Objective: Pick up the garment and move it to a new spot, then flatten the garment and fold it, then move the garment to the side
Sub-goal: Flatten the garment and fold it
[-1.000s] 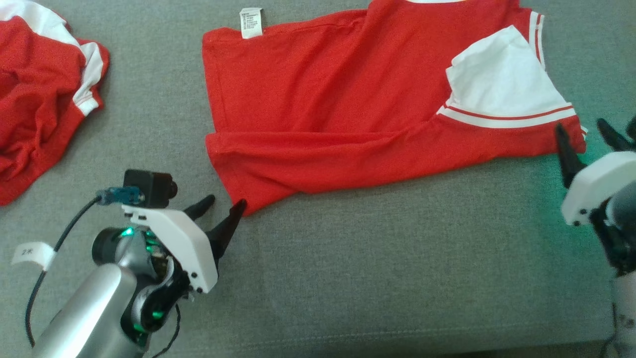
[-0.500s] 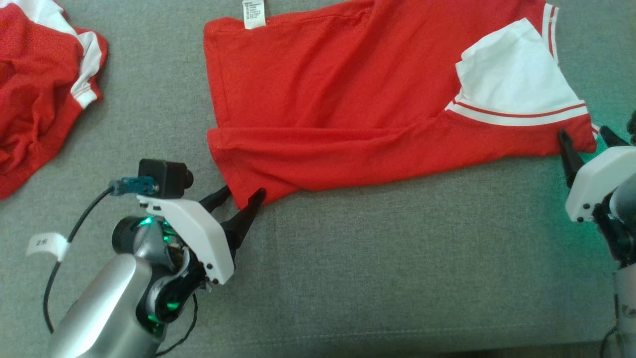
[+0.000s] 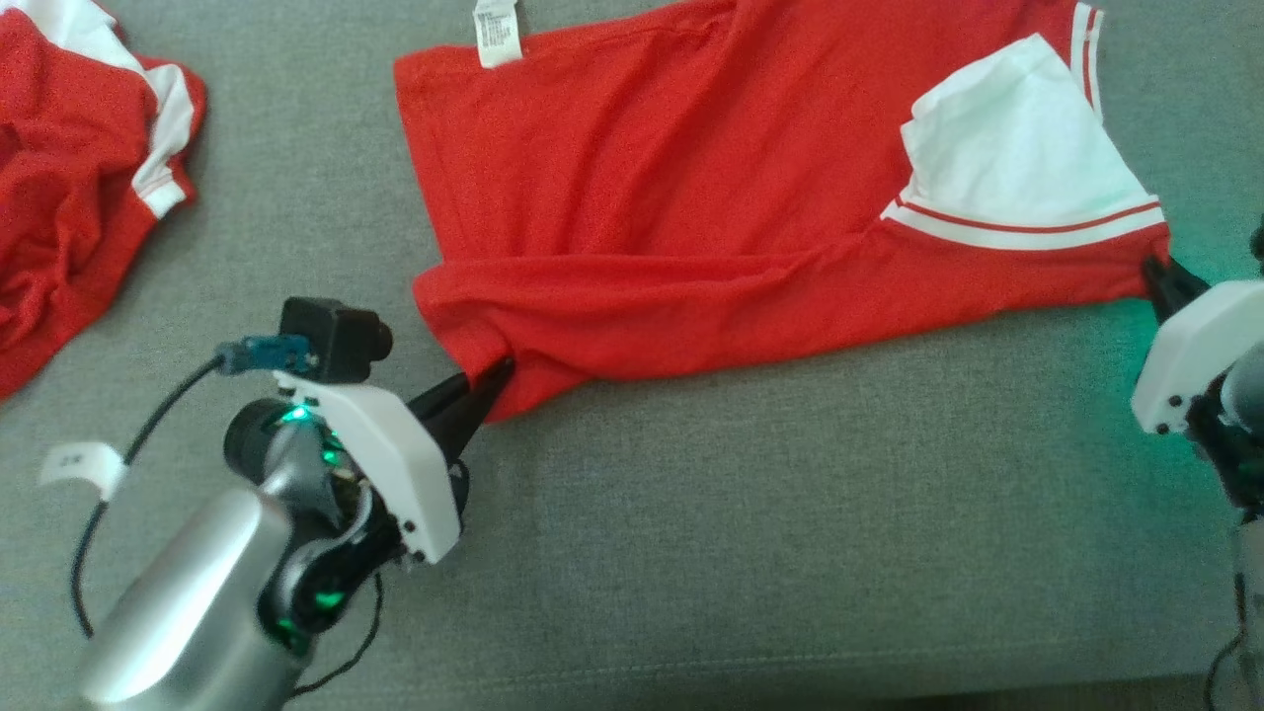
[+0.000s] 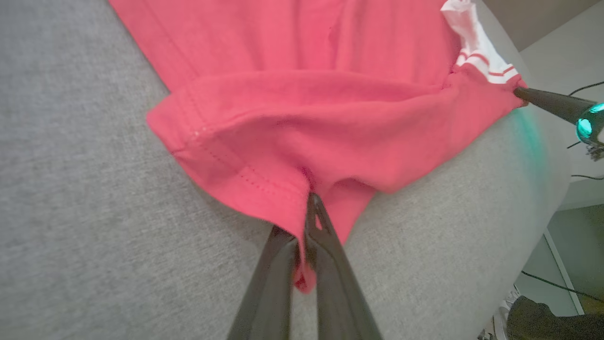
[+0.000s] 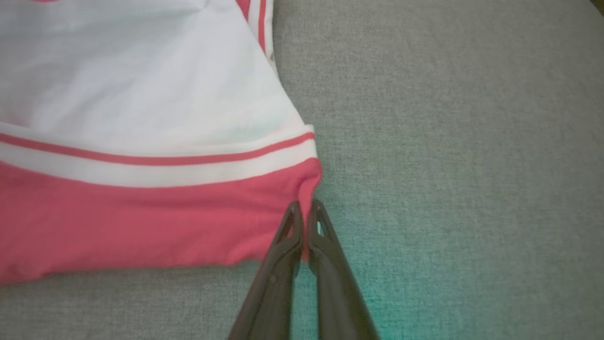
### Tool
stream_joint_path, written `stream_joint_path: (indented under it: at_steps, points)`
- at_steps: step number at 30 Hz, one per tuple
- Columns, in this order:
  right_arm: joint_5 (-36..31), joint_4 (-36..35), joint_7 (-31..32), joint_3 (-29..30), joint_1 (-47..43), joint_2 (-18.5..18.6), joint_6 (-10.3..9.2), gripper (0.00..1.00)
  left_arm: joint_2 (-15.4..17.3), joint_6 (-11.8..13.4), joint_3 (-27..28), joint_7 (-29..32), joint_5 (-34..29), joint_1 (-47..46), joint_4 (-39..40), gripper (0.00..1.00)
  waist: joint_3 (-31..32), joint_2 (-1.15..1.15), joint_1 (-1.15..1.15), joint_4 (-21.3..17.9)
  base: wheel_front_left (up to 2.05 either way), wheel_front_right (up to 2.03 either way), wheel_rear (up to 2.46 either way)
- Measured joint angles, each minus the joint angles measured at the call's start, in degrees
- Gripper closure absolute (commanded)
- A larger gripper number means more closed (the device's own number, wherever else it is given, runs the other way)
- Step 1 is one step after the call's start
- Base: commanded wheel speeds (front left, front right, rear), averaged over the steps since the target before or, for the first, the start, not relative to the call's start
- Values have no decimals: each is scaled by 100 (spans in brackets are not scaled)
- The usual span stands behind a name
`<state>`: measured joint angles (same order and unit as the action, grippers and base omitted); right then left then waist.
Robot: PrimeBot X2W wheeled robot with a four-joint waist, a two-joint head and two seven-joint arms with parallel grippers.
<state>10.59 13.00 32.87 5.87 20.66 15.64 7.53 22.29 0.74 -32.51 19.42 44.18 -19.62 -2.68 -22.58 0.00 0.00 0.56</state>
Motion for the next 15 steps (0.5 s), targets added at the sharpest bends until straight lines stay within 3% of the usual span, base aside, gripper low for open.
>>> stream_joint_path:
  at_steps: [8,15]
  points:
    - [664,-313,383,4,-121,446,0,100,528,-287,176,356,570,375,544,100,293,0,0,74,0,0,0]
    - [1298,-1254,1313,201,-1323,1053,0,100,746,-486,25,649,1027,983,870,100,453,0,0,81,0,0,0]
